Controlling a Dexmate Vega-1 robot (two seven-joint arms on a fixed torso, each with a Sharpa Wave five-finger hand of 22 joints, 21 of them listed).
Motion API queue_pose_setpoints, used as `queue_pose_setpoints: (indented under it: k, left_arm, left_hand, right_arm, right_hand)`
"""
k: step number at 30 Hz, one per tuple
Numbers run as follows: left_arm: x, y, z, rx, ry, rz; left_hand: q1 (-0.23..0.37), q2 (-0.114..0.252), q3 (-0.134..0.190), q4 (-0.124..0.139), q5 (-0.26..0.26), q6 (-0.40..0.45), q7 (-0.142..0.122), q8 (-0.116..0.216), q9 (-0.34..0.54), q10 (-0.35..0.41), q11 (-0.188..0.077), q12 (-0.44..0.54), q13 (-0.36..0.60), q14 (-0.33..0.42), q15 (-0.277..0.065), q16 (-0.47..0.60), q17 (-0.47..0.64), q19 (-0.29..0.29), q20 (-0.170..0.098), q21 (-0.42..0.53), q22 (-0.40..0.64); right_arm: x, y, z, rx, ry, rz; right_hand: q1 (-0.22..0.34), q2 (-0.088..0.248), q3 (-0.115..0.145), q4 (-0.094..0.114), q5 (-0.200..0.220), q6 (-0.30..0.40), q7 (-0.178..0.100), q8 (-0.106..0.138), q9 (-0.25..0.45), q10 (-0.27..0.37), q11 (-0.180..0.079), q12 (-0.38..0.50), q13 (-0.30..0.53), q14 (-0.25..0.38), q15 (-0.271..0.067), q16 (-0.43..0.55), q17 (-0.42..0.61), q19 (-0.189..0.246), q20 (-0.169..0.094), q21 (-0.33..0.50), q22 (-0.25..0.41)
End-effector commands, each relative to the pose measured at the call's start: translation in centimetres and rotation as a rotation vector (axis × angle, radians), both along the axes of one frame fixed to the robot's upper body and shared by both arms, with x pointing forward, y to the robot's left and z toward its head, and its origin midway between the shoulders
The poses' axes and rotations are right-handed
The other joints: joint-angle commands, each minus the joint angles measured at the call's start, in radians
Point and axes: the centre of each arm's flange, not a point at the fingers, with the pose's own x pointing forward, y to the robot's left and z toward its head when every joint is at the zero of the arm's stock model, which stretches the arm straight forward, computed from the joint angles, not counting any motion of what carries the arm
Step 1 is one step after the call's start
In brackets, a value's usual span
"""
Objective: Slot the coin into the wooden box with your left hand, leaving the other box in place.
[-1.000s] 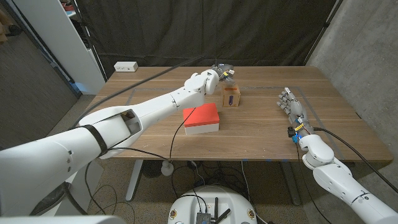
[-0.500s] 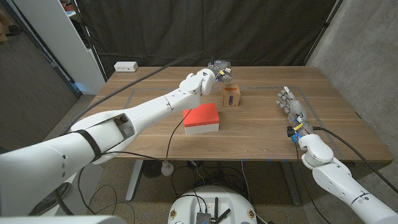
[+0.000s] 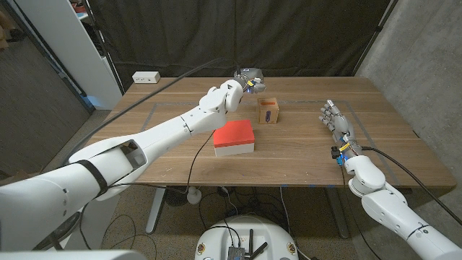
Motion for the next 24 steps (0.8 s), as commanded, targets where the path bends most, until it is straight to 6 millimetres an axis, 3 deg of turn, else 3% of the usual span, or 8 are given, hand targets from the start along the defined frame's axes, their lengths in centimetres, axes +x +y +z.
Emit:
queue_pose_setpoints:
  k: [1,6,10,16,20,21,22,24]
  left_arm:
    - [-1.5,3.1,-0.7,-0.106,-0.005,-0.036]
    - [-2.1,4.4,-1.3,-0.141,-0.002,-0.048]
    - [-2.6,5.3,-1.7,-0.157,0.004,-0.061]
    - [-3.3,6.8,-2.1,-0.15,0.038,-0.078]
    - [-3.7,7.8,-2.4,-0.106,0.103,-0.094]
    - [-3.8,8.0,-2.5,-0.091,0.117,-0.096]
    - [-3.9,8.3,-2.6,-0.084,0.125,-0.098]
    - [-4.2,8.8,-2.8,-0.074,0.146,-0.112]
  left_hand:
    - [-0.057,-0.006,0.035,-0.003,0.003,-0.055,-0.002,-0.012,-0.008,-0.157,-0.004,-0.098,-0.001,-0.127,0.01,-0.144,0.002,-0.111,0.032,-0.037,-0.062]
    - [-0.097,-0.008,0.061,-0.014,-0.004,-0.129,0.005,-0.028,-0.024,-0.299,0.03,-0.204,0.002,-0.292,0.05,-0.283,0.009,-0.277,0.092,-0.113,-0.153]
    - [-0.093,-0.02,0.053,-0.027,-0.01,-0.186,0.0,-0.038,-0.035,-0.402,0.049,-0.266,0.004,-0.404,0.07,-0.347,0.012,-0.39,0.124,-0.17,-0.207]
    - [-0.076,-0.04,0.0,-0.024,-0.023,-0.296,0.012,-0.051,-0.064,-0.544,0.083,-0.354,0.003,-0.572,0.084,-0.439,0.009,-0.546,0.109,-0.267,-0.265]
    - [-0.092,-0.045,-0.058,-0.014,-0.032,-0.392,0.008,-0.052,-0.101,-0.661,0.114,-0.427,-0.001,-0.696,0.097,-0.522,0.007,-0.652,0.1,-0.357,-0.27]
    - [-0.098,-0.047,-0.072,-0.013,-0.035,-0.419,0.01,-0.054,-0.111,-0.687,0.115,-0.443,-0.002,-0.729,0.105,-0.545,0.007,-0.678,0.099,-0.381,-0.271]
    - [-0.11,-0.047,-0.091,-0.009,-0.038,-0.449,0.008,-0.054,-0.124,-0.726,0.094,-0.466,-0.003,-0.765,0.1,-0.573,0.007,-0.711,0.087,-0.413,-0.271]
    - [-0.137,-0.058,-0.122,-0.005,-0.044,-0.497,0.01,-0.056,-0.14,-0.762,0.098,-0.489,-0.004,-0.796,0.106,-0.604,0.007,-0.74,0.076,-0.454,-0.271]
  right_arm:
    - [-0.3,1.2,-0.2,-0.008,-0.001,0.005]
    - [-0.3,1.7,-0.2,-0.01,-0.001,0.01]
    - [-0.2,2.1,-0.1,-0.009,-0.004,0.017]
    - [0.0,2.8,0.3,-0.022,-0.009,0.025]
    - [0.1,3.2,0.5,-0.027,-0.013,0.032]
    - [0.1,3.4,0.5,-0.03,-0.014,0.033]
    - [0.2,3.5,0.6,-0.032,-0.015,0.035]
    - [0.3,3.7,0.6,-0.036,-0.018,0.037]
  right_hand:
    - [0.007,0.0,0.0,-0.003,-0.003,0.004,0.001,0.0,0.006,0.007,0.0,0.0,0.003,0.008,0.001,0.001,0.001,0.007,0.002,0.001,0.003]
    - [0.007,0.0,0.0,-0.003,-0.003,0.005,0.0,0.0,0.006,0.005,-0.001,0.0,0.003,0.009,0.003,0.002,0.001,0.008,0.002,0.001,0.003]
    - [0.007,0.0,0.0,-0.003,-0.003,0.005,0.0,0.0,0.006,0.006,-0.002,0.0,0.003,0.009,0.002,0.001,0.001,0.008,0.002,0.001,0.003]
    - [0.007,0.0,-0.001,-0.003,-0.003,0.007,0.0,0.001,0.006,0.005,-0.001,-0.001,0.003,0.007,0.003,0.001,0.001,0.008,0.003,0.001,0.003]
    - [0.007,-0.001,-0.001,-0.003,-0.003,0.01,-0.002,0.002,0.006,0.006,-0.001,-0.001,0.003,0.008,0.002,0.001,0.001,0.01,0.002,0.001,0.003]
    - [0.007,-0.001,-0.001,-0.003,-0.003,0.011,-0.003,0.002,0.006,0.006,-0.002,0.0,0.003,0.01,0.003,0.002,0.001,0.011,0.002,0.002,0.003]
    - [0.007,-0.001,-0.001,-0.003,-0.003,0.012,-0.003,0.003,0.006,0.007,-0.002,0.0,0.003,0.011,0.002,0.002,0.001,0.012,0.002,0.002,0.003]
    - [0.007,-0.001,-0.001,-0.003,-0.003,0.017,-0.003,0.004,0.006,0.008,-0.001,0.0,0.003,0.014,0.001,0.003,0.001,0.016,0.001,0.004,0.003]
